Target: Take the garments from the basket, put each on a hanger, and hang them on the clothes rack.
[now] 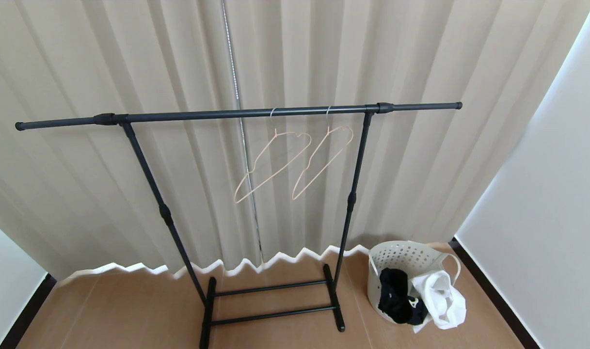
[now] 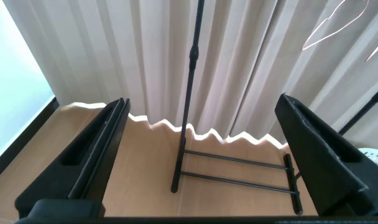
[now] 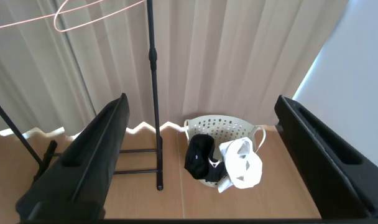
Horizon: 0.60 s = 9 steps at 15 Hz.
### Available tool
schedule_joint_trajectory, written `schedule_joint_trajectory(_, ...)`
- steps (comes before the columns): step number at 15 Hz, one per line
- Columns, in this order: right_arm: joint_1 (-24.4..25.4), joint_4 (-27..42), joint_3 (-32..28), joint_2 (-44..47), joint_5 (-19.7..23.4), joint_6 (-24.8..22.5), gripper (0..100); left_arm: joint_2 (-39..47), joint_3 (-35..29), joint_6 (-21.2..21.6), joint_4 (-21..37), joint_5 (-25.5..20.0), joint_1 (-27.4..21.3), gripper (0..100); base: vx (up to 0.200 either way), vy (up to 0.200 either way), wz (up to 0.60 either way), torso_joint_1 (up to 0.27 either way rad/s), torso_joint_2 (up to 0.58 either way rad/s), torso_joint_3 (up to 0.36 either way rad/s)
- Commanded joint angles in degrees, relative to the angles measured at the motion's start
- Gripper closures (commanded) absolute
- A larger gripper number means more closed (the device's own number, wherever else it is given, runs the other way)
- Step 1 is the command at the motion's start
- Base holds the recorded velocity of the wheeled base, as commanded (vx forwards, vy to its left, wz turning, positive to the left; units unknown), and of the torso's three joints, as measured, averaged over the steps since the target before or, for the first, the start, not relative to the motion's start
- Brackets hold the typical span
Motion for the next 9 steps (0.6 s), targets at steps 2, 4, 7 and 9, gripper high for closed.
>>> schedule_joint_trajectory(2, 0.0, 0.0, 0.0, 0.1, 0.1, 0.0, 0, 0.1, 0.0, 0.0, 0.0, 0.0, 0.0, 0, 0.0, 0.0, 0.0, 0.0, 0.0, 0.0)
schedule_joint_trajectory(4, 0.0, 0.1, 0.0, 0.1, 0.1, 0.0, 0, 0.1, -0.1, 0.4, 0.1, -2.8, 0.0, 0, 0.0, 0.0, 0.0, 0.0, 0.0, 0.0)
schedule_joint_trajectory(7, 0.0, 0.1, 0.0, 0.1, 0.5, -0.3, 0, 0.0, -0.2, 0.2, 0.1, -4.7, 0.0, 0, 0.0, 0.0, 0.0, 0.0, 0.0, 0.0)
schedule_joint_trajectory(9, 0.0, 0.1, 0.0, 0.1, 0.5, -0.2, 0, 0.0, -0.2, 0.3, 0.1, -4.8, 0.0, 0, 0.0, 0.0, 0.0, 0.0, 0.0, 0.0)
